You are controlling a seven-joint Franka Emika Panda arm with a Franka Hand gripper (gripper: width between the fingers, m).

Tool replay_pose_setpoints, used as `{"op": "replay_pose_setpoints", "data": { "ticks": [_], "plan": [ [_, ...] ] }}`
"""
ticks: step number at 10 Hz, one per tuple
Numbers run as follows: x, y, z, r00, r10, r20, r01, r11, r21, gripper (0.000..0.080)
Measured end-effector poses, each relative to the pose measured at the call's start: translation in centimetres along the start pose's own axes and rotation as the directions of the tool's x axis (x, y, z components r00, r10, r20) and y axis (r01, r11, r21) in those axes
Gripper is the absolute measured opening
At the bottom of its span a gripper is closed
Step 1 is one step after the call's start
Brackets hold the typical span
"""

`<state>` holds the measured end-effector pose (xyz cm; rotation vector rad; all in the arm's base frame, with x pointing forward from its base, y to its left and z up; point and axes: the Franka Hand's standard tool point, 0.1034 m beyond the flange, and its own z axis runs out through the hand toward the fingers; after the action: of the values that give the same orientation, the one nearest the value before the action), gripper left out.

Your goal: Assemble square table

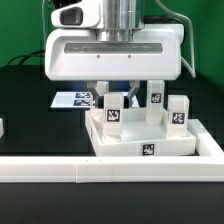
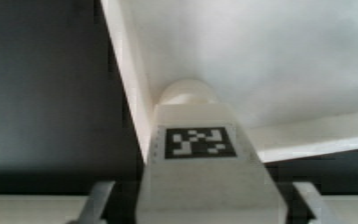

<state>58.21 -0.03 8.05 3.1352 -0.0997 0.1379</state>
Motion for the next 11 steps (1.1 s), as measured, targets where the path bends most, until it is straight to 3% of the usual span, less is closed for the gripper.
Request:
{"op": "replay_pose_setpoints", "data": {
  "ticks": [3,7,11],
  "plan": [
    [-0.19,0.16,0.27,0.96,0.281,-0.008,-0.282,0.96,0.001,0.029],
    [-0.09,-0.12,0.34,0.803,0.596,-0.013,-0.596,0.803,0.011,0.029],
    [0.05,-0.74,0.43,0.528,0.849,-0.011,-0.849,0.528,0.015,0.029]
  ]
}}
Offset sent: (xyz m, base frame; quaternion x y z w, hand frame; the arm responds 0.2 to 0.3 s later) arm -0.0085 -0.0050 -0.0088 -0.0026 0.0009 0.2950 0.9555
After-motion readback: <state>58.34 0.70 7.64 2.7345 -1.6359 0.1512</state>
